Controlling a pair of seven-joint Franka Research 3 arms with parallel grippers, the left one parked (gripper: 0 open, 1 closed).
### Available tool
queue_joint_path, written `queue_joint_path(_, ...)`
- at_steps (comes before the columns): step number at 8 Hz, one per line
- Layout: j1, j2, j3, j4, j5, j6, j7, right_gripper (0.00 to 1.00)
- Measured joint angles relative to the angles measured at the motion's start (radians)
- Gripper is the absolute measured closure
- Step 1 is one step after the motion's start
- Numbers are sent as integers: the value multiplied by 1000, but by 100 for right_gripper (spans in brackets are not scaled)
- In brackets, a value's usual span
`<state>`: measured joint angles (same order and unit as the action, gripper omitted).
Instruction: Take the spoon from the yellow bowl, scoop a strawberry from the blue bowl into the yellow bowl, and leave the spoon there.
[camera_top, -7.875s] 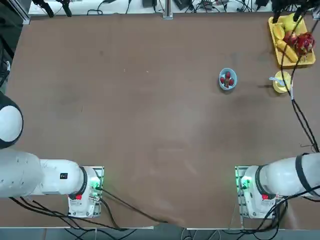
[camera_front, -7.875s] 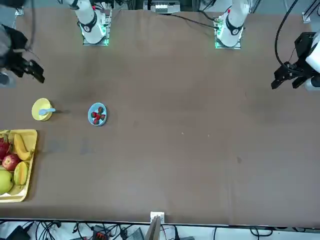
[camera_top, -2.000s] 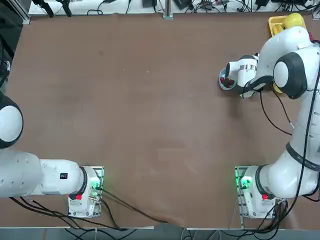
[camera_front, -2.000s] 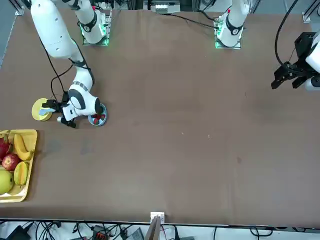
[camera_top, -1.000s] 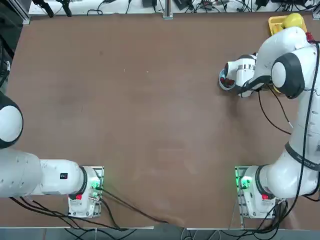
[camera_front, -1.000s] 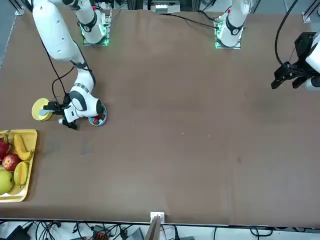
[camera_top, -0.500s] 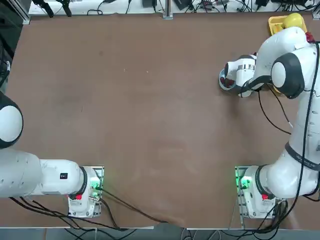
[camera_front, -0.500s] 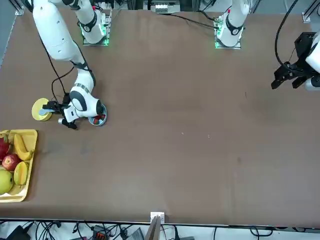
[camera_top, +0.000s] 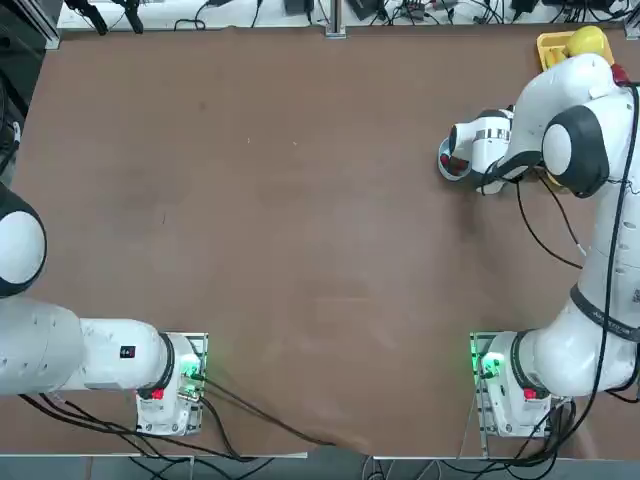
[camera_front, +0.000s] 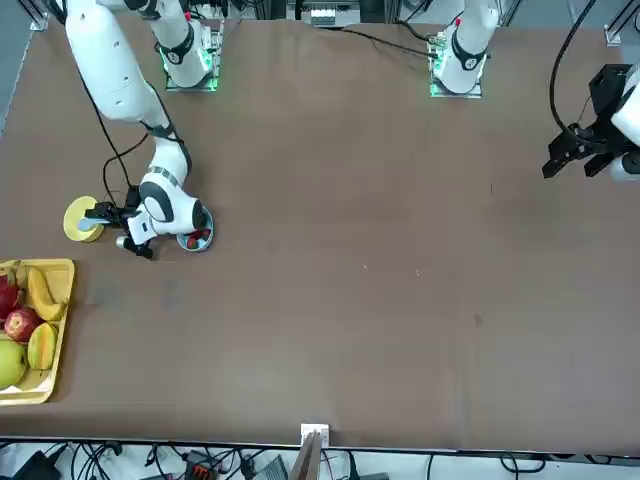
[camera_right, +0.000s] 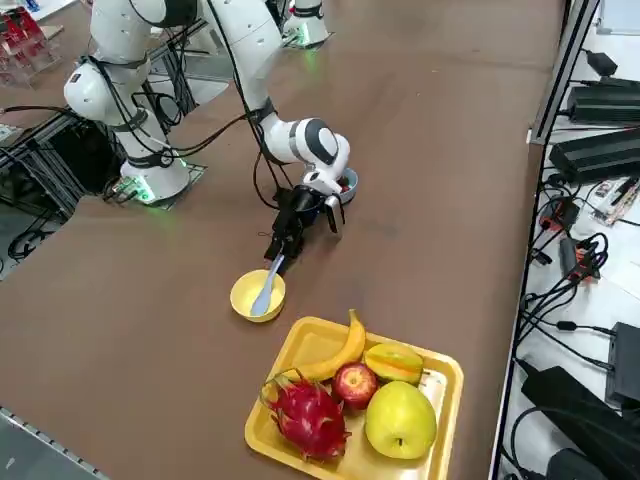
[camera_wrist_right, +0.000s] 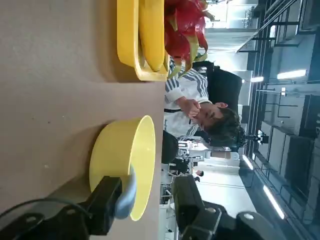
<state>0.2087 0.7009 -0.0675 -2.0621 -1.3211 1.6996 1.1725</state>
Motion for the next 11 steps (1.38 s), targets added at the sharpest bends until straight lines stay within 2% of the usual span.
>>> queue_joint_path(5, 0, 0, 0, 1, 0, -1, 1, 44)
queue_joint_path(11, 0, 0, 0, 15, 0, -8, 36, 51)
